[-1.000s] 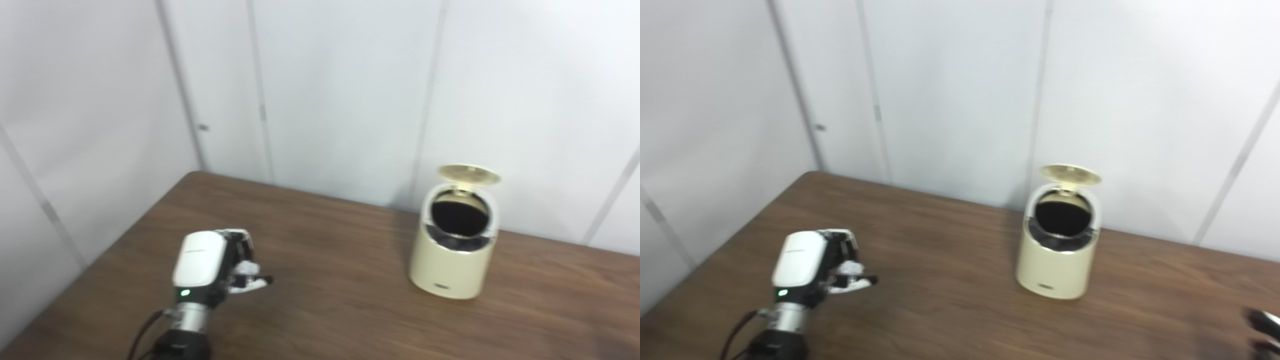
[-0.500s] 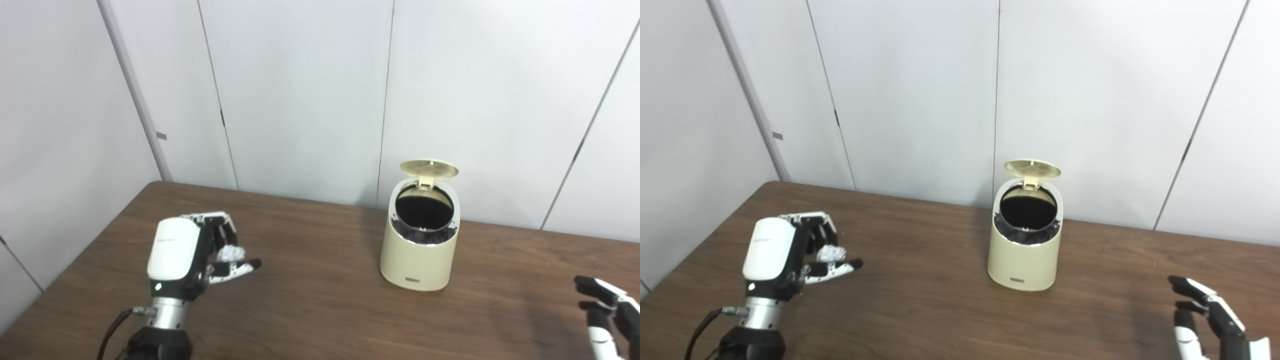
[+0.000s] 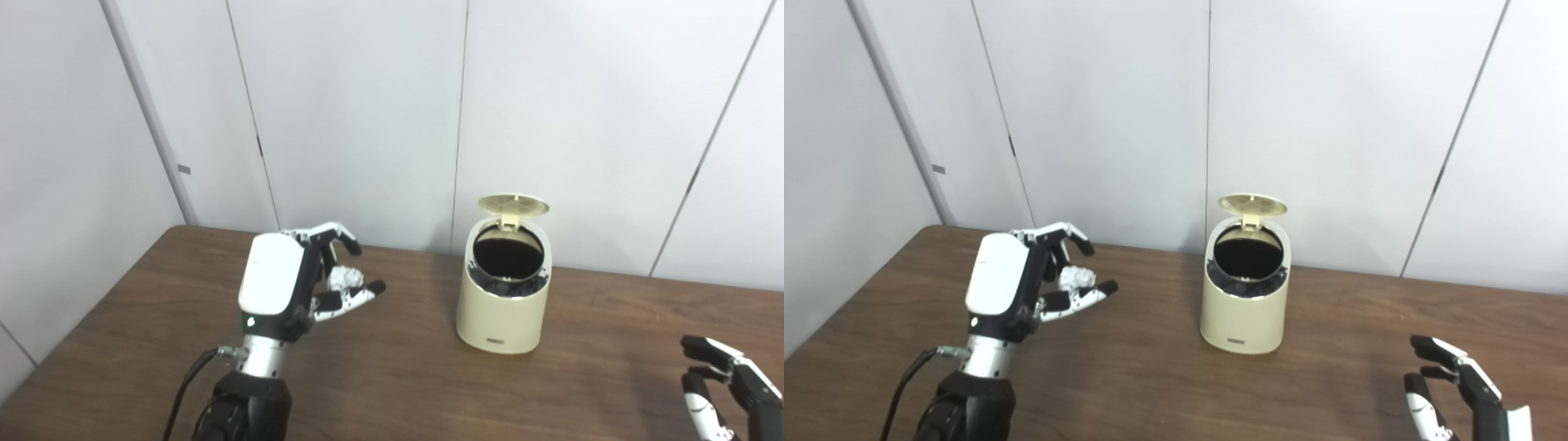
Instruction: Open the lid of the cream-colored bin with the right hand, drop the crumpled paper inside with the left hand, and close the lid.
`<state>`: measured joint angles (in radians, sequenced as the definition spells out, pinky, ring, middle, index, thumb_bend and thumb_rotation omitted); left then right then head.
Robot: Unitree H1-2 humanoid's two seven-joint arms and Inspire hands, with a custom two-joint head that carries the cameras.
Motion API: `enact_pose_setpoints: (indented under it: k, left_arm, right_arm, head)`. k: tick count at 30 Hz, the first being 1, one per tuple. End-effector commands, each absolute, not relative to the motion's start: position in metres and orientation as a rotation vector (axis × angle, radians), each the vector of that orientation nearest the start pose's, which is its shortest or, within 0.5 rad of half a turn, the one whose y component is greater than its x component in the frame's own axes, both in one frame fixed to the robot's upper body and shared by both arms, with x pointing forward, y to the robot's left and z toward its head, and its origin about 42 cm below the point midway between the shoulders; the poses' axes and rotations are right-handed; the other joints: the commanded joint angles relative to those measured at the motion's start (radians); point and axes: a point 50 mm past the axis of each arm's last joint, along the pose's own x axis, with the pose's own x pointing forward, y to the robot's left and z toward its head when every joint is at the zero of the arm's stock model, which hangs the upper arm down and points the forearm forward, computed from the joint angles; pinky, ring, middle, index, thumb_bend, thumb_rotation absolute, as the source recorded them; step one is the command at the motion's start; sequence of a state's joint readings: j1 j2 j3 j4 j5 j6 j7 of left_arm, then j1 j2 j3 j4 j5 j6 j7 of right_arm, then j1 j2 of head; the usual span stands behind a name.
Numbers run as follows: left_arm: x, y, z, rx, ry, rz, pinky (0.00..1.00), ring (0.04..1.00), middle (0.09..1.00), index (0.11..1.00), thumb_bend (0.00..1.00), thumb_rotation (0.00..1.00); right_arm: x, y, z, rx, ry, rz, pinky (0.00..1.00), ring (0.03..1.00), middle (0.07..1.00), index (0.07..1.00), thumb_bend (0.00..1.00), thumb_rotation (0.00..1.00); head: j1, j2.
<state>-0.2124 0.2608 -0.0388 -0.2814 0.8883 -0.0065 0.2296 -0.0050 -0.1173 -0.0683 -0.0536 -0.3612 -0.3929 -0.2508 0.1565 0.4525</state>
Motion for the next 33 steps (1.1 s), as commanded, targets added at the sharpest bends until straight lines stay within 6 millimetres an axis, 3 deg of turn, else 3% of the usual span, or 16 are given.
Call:
enact_pose_setpoints:
  k: [1,8,13,17,22,33]
  left_arm:
    - [0.329,0.246,0.265,1.045,-0.711,0.323,0.09,0.136,0.201,0.47,0.51,0.04]
    - [0.344,0.233,0.265,1.04,-0.75,0.287,0.09,0.129,0.193,0.47,0.51,0.04]
    - [0.358,0.225,0.264,1.037,-0.773,0.254,0.09,0.132,0.196,0.47,0.51,0.04]
    - [0.369,0.22,0.264,1.021,-0.787,0.236,0.09,0.125,0.187,0.47,0.51,0.04]
    - [0.381,0.215,0.263,1.016,-0.792,0.215,0.08,0.122,0.184,0.47,0.51,0.04]
    - [0.403,0.19,0.265,0.96,-0.823,0.178,0.09,0.13,0.193,0.47,0.51,0.04]
  right_arm:
    - [0.278,-0.249,0.136,-0.411,-0.479,-0.215,0.59,0.694,0.702,0.682,0.1,0.57]
    - [0.285,-0.235,0.128,-0.419,-0.465,-0.209,0.58,0.684,0.698,0.68,0.08,0.46]
    - [0.29,-0.228,0.121,-0.443,-0.438,-0.218,0.59,0.703,0.71,0.697,0.1,0.61]
    - [0.291,-0.224,0.117,-0.44,-0.42,-0.23,0.58,0.694,0.711,0.694,0.12,0.58]
    - [0.291,-0.219,0.114,-0.45,-0.409,-0.238,0.59,0.701,0.718,0.698,0.16,0.67]
    - [0.289,-0.211,0.11,-0.453,-0.418,-0.242,0.6,0.707,0.725,0.701,0.17,0.71]
  head:
    - [-0.018,-0.003]
    - [-0.063,-0.015]
    - [-0.127,-0.043]
    - [-0.16,-0.053]
    - [-0.198,-0.063]
    - [-0.229,-0.068]
